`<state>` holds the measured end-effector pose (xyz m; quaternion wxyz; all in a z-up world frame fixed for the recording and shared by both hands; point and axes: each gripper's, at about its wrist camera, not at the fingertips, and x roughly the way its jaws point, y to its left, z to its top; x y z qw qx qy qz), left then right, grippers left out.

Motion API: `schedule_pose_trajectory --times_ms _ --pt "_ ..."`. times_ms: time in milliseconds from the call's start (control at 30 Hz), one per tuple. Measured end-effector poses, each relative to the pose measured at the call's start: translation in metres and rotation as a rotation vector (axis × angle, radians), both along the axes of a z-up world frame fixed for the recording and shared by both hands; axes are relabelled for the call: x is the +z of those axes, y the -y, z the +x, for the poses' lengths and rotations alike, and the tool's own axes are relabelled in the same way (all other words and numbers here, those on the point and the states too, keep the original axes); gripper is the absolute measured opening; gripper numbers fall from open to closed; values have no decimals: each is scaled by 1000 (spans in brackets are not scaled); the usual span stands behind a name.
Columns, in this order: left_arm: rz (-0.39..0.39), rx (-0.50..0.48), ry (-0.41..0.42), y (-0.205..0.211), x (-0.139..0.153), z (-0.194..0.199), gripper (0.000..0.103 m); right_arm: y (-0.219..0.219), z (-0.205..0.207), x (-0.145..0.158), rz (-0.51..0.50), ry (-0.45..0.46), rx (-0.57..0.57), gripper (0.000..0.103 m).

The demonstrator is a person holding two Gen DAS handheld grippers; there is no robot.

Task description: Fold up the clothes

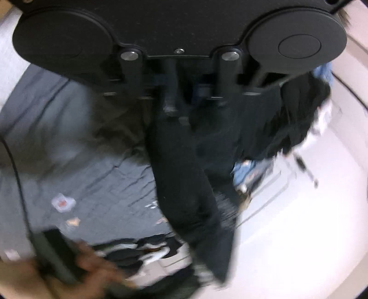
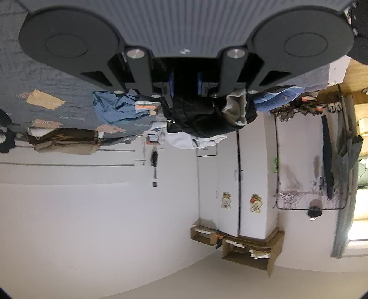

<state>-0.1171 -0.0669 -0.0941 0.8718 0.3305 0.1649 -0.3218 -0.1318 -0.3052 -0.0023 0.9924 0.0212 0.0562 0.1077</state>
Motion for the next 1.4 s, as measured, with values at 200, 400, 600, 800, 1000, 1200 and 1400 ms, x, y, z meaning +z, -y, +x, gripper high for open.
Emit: schedule_pose_trajectory --times_ms 200,400,600,800,1000,1200,1400 --pt "-132 55 48 -32 61 14 5 15 -8 11 86 28 -52 14" --pt "-225 47 161 -51 142 5 4 22 -35 41 133 93 -100 14" --pt "-293 7 291 -64 220 -16 4 26 -75 90 123 220 -128 13" --pt "-345 -62 417 -59 293 -57 4 33 -125 164 65 355 -165 13" --pt "-380 -158 514 -47 359 -101 4 34 -193 245 -35 486 -203 13" --pt "-412 -228 539 -17 389 -109 4 41 -234 309 -128 553 -266 13" --pt "-435 -283 529 17 406 -102 4 63 -202 310 -157 477 -347 13"
